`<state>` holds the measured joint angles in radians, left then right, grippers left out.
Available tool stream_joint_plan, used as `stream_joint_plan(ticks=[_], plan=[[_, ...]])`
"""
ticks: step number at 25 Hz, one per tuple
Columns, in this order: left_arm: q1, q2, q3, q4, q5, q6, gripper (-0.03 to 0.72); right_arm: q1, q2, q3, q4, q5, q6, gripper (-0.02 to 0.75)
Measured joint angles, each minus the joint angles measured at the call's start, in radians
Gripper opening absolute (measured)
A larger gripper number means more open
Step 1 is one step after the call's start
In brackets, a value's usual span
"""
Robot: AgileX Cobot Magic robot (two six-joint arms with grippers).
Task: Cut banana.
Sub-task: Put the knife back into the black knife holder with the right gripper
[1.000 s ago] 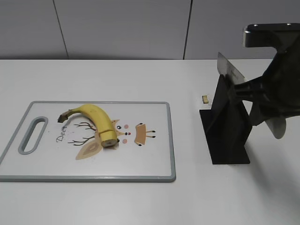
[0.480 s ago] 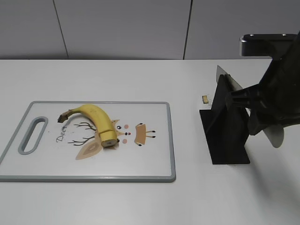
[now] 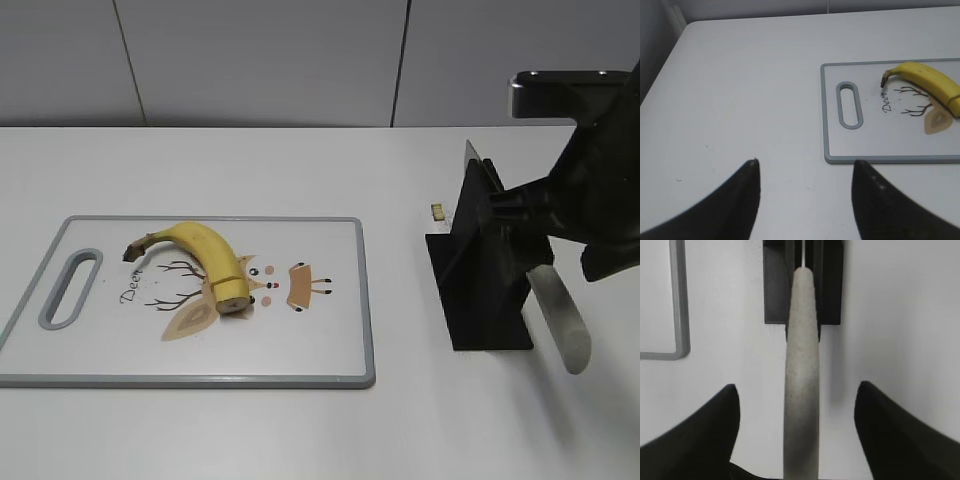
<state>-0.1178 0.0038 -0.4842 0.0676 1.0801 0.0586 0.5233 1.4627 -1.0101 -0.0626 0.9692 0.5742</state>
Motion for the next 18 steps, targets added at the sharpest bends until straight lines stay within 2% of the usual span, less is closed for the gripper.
stream_joint_plan(ticks=[4, 13, 18], plan=[[0.0, 0.0, 0.0, 0.0, 0.0, 0.0, 0.552, 0.0, 0.0, -0.003, 0.0, -0.001, -0.04, 0.592], [0.0, 0.0, 0.0, 0.0, -0.001, 0.0, 0.552, 0.0, -0.188, -0.024, 0.001, -0.039, -0.289, 0.596], [0.0, 0.0, 0.0, 0.0, -0.001, 0.0, 0.552, 0.0, -0.383, 0.097, 0.046, -0.067, -0.446, 0.594]])
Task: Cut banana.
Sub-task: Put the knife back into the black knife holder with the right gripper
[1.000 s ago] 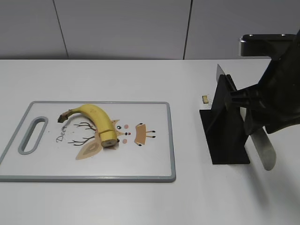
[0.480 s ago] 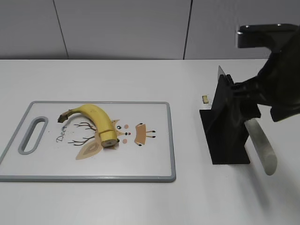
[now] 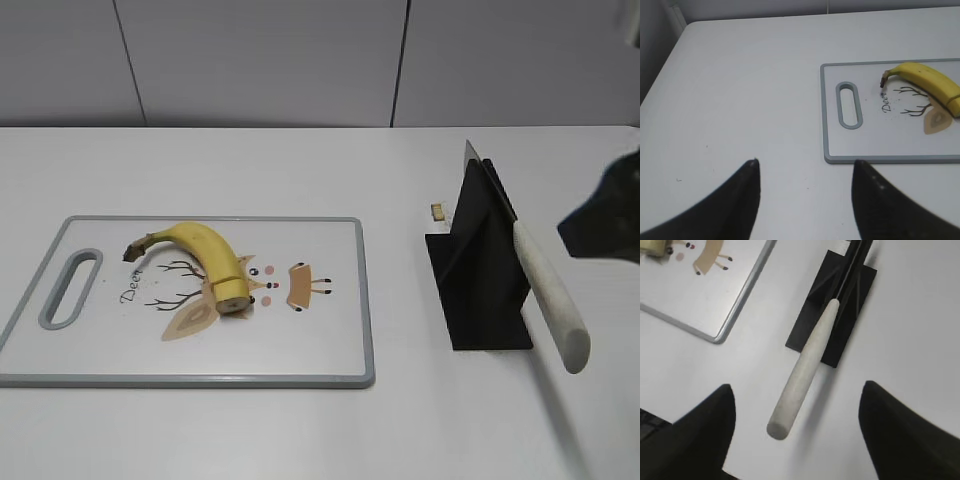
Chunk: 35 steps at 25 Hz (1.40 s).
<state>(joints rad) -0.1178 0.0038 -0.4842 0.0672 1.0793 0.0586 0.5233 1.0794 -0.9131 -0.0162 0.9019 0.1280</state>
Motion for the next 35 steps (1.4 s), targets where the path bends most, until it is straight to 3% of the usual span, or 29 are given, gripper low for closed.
stream_joint_plan(ticks=[15, 23, 35], plan=[[0.0, 0.0, 0.0, -0.002, 0.0, 0.001, 0.552, 0.0, -0.66, 0.407, 0.037, -0.069, -0.148, 0.594], [0.0, 0.0, 0.0, -0.002, 0.0, 0.001, 0.552, 0.0, -0.827, 0.409, 0.083, -0.047, -0.151, 0.594], [0.0, 0.0, 0.0, -0.003, 0.0, 0.001, 0.552, 0.0, -0.857, 0.404, 0.102, 0.138, -0.247, 0.593]])
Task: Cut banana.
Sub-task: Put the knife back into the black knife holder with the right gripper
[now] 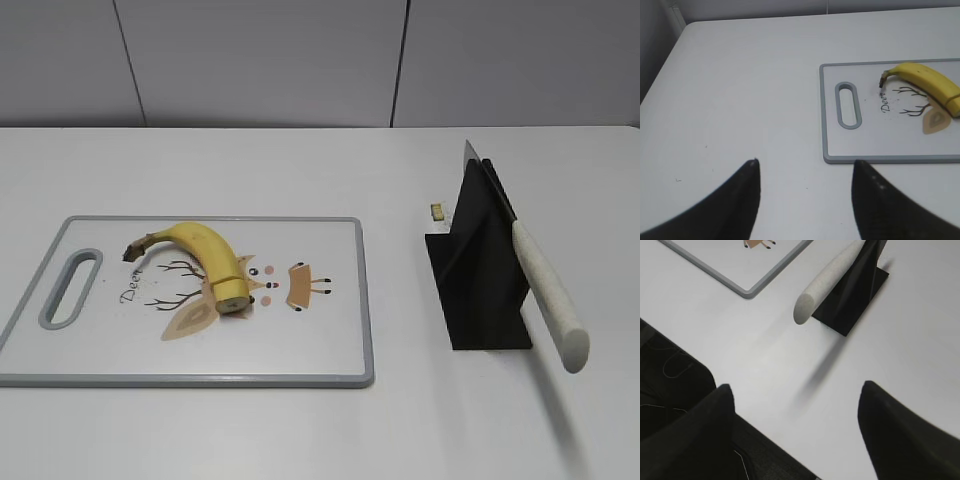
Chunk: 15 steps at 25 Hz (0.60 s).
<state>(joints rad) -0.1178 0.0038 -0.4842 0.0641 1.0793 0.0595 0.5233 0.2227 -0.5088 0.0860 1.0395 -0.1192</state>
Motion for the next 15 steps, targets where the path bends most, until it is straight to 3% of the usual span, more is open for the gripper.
stream_joint_plan(ticks=[15], plan=[[0.0, 0.0, 0.0, 0.0, 0.0, 0.0, 0.552, 0.0, -0.128, 0.0, -0.006, 0.003, -0.006, 0.593]])
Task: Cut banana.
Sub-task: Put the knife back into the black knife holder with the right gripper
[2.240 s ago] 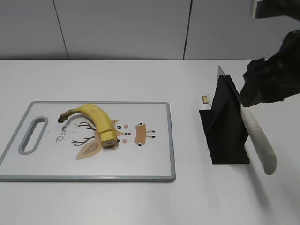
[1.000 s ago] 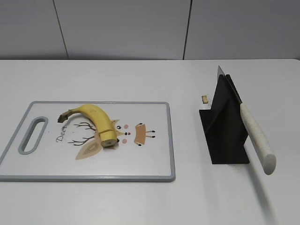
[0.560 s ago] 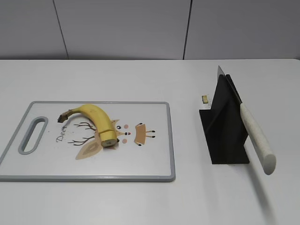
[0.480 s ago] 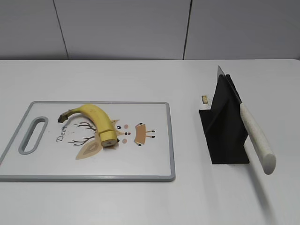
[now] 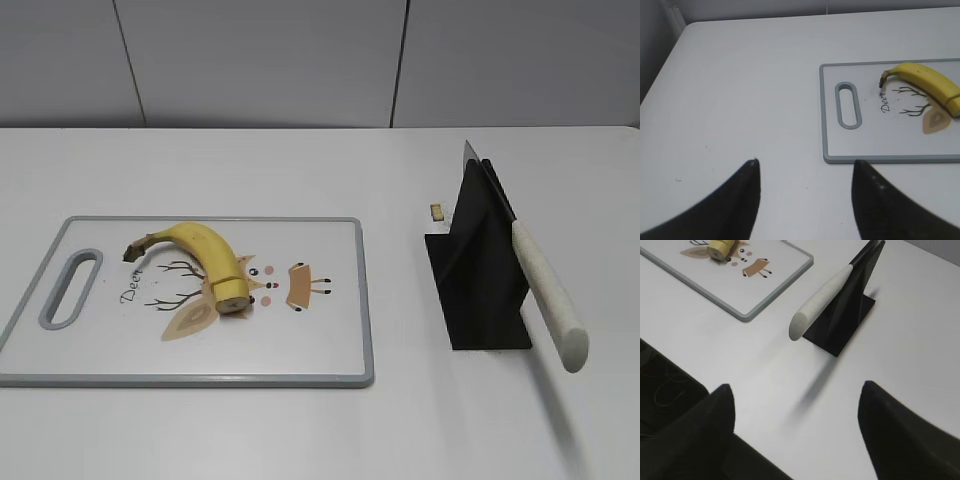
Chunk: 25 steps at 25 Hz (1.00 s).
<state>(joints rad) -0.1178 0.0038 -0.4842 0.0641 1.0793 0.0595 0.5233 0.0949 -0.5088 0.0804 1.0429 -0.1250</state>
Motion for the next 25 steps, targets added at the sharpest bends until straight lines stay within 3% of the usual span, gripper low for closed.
stream_joint_plan(ticks=[15, 18, 25], plan=[[0.001, 0.0, 0.0, -0.001, 0.001, 0.002, 0.552, -0.012, -0.101, 0.0, 0.014, 0.001, -0.001, 0.592], [0.001, 0.0, 0.0, -0.001, 0.001, 0.002, 0.552, -0.072, -0.101, 0.0, 0.015, 0.001, -0.001, 0.591], [0.001, 0.0, 0.0, -0.001, 0.001, 0.002, 0.552, -0.325, -0.101, 0.0, 0.015, 0.001, -0.001, 0.591]])
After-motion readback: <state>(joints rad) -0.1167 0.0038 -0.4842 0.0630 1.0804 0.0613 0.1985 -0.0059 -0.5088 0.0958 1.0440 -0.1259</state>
